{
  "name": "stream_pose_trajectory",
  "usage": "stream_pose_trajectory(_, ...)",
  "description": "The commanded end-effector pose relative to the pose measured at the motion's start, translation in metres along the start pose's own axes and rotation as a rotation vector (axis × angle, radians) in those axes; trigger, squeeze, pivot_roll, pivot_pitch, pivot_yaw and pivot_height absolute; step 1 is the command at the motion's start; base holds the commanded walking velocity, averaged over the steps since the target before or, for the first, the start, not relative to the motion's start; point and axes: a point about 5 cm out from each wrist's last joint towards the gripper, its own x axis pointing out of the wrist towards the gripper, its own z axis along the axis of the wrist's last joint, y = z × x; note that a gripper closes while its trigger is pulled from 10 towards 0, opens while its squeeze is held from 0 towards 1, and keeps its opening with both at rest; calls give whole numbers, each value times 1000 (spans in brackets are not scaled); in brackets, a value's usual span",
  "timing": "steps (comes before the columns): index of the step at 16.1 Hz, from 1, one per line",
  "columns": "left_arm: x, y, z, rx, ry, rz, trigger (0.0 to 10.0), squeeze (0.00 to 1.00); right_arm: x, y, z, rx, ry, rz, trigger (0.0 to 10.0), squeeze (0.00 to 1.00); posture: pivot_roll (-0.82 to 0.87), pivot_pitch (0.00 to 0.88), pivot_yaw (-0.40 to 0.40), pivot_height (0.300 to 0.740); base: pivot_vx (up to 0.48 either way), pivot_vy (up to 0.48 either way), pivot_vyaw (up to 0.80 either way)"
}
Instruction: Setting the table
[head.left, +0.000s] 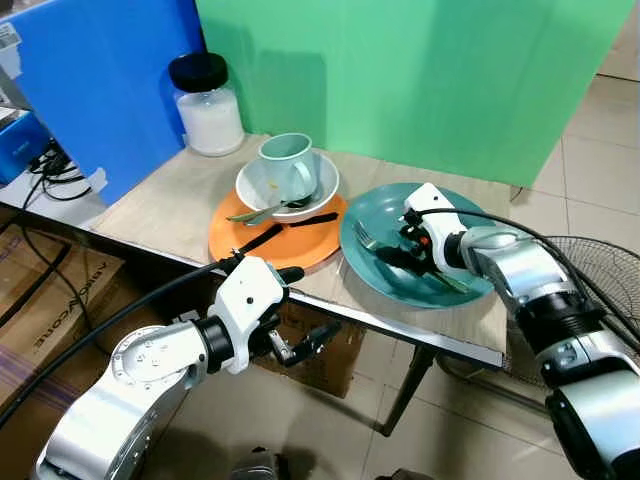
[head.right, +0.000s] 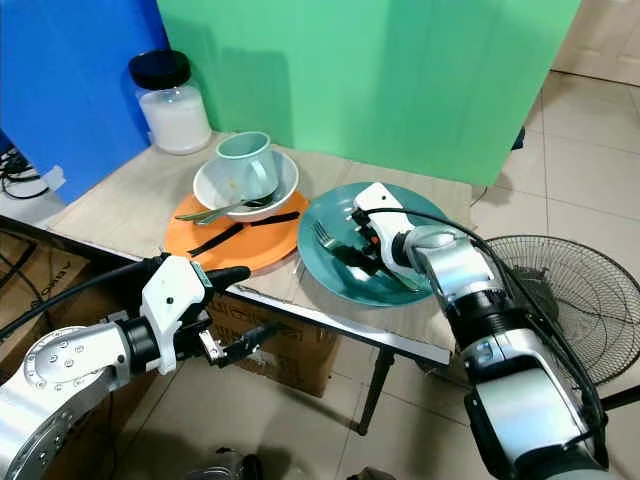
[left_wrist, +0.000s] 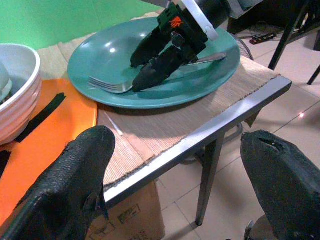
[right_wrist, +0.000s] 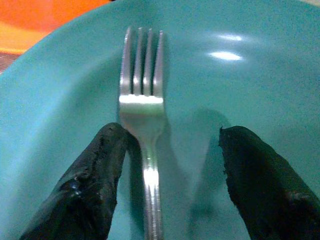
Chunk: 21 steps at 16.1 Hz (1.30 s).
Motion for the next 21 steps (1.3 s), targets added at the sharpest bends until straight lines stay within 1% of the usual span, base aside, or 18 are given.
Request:
stream_pose_trajectory(1, -1, -4, 2, 5, -2, -23, 10000, 16, 0, -2, 0, -10, 15, 13, 0, 0, 69, 90, 33, 740, 0, 0, 0)
stream_pose_trajectory(5, -1, -4, 2, 5, -3, -27, 10000, 16, 1, -3, -4, 13, 34, 37, 0, 0, 68, 88, 34, 740, 0, 0, 0)
stream_pose_trajectory(8, 0, -5, 1, 4, -3, -29, 10000, 20, -1, -6, -6, 22, 48, 38, 0, 0, 68, 89, 34, 740, 0, 0, 0)
stream_pose_trajectory(14, 1, -5, 0, 3, -1, -36, 10000, 20, -2, -9, -11, -21, 96, 33, 0, 0, 60, 83, 39, 740, 0, 0, 0)
stream_pose_trajectory(18, 2, -3, -1, 15, -1, -30, 10000, 24, -2, -9, -10, -24, 88, 29, 0, 0, 60, 83, 39, 740, 0, 0, 0)
stream_pose_trajectory(21, 4, -1, -1, 19, -6, -16, 10000, 24, -3, -10, -5, -2, 39, 9, 0, 0, 58, 69, 37, 740, 0, 0, 0)
